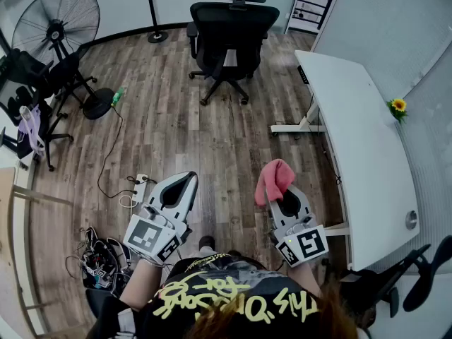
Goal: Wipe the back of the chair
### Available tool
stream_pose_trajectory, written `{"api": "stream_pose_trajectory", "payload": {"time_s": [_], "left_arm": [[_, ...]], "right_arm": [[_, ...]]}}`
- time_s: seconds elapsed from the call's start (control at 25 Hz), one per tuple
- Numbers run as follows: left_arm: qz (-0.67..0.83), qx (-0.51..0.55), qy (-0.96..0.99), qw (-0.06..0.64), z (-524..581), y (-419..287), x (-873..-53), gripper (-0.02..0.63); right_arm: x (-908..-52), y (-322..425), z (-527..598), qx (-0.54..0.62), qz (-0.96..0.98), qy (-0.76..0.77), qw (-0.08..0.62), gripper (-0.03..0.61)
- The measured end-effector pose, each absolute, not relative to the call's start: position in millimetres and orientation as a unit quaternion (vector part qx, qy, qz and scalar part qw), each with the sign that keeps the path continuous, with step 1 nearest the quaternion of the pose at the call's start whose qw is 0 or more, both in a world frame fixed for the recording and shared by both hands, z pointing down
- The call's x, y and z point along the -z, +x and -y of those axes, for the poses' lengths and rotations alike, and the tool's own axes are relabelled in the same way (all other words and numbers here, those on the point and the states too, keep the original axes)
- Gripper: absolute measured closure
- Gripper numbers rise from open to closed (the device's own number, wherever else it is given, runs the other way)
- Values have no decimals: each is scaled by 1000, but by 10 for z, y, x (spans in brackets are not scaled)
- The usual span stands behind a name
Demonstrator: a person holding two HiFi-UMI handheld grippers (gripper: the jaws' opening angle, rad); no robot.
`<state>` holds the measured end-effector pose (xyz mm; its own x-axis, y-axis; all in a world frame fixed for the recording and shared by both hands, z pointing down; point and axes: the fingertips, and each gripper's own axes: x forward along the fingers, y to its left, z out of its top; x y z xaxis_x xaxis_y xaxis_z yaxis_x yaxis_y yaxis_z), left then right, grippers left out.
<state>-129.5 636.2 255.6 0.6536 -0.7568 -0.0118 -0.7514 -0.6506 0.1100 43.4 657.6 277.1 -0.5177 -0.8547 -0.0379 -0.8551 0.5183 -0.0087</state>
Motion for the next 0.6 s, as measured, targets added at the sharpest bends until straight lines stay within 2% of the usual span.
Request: {"api": "stream_pose_trajectory", "payload": {"time_s": [0.6], "left_arm": [[416,29,908,43,-6329,-1287,-2530,620]], "right_arm": [[-2769,423,-6539,-7,-872,-489,17,517]]}}
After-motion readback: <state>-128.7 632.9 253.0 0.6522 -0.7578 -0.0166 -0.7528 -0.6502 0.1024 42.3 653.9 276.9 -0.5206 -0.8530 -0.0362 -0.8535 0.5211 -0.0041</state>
